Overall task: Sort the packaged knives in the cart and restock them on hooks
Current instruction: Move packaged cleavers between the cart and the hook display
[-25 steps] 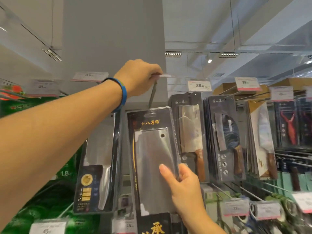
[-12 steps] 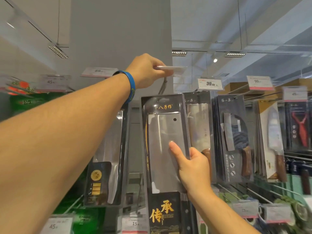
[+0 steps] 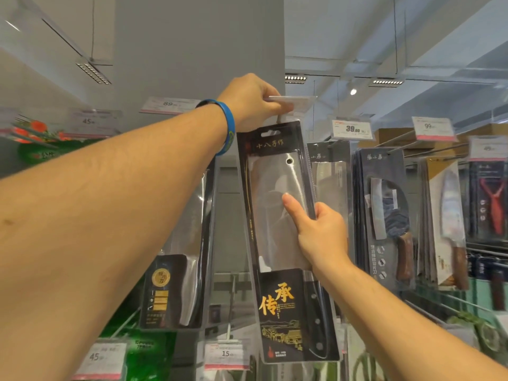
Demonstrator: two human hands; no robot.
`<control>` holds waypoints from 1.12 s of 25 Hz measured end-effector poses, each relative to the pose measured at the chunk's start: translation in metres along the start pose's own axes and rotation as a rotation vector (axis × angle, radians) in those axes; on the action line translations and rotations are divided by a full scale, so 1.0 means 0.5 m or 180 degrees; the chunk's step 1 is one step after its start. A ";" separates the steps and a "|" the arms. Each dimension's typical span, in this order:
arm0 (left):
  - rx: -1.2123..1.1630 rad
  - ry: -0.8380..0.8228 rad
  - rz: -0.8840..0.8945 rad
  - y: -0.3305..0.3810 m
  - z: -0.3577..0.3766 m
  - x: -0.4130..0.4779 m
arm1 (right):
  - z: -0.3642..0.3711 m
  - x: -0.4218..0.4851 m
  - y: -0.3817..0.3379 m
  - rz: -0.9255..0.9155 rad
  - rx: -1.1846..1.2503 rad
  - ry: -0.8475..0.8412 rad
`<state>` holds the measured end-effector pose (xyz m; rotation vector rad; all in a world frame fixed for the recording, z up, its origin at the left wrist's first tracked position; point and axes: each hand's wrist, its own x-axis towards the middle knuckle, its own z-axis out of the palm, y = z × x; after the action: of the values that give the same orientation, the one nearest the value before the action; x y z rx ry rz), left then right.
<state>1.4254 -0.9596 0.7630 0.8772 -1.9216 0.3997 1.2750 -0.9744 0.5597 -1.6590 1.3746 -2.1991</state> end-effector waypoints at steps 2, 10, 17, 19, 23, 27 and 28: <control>-0.0040 0.0030 0.0012 -0.002 0.002 0.001 | 0.000 0.004 0.006 0.0018 0.0017 -0.0064; -0.0120 0.0051 0.0101 -0.008 0.006 -0.005 | -0.006 0.012 0.015 0.0677 0.0669 -0.0372; -0.0013 0.0143 0.0157 -0.005 0.010 -0.006 | -0.017 0.030 0.010 0.0118 -0.0115 -0.0275; -0.0047 0.0138 0.0144 -0.004 0.013 -0.008 | -0.012 0.027 0.013 0.0353 0.0124 -0.0402; -0.0055 0.0139 0.0106 -0.005 0.010 -0.007 | -0.003 0.021 0.019 0.0910 0.0685 -0.0631; -0.0041 0.0137 0.0120 -0.001 0.008 -0.003 | -0.017 0.027 0.013 0.0799 0.0734 -0.0517; -0.0027 0.0168 0.0112 0.002 0.009 -0.002 | -0.016 0.031 0.009 0.0609 0.0502 -0.0497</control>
<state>1.4221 -0.9614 0.7599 0.8205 -1.8909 0.4315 1.2600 -0.9804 0.5681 -1.5386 1.2296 -1.9722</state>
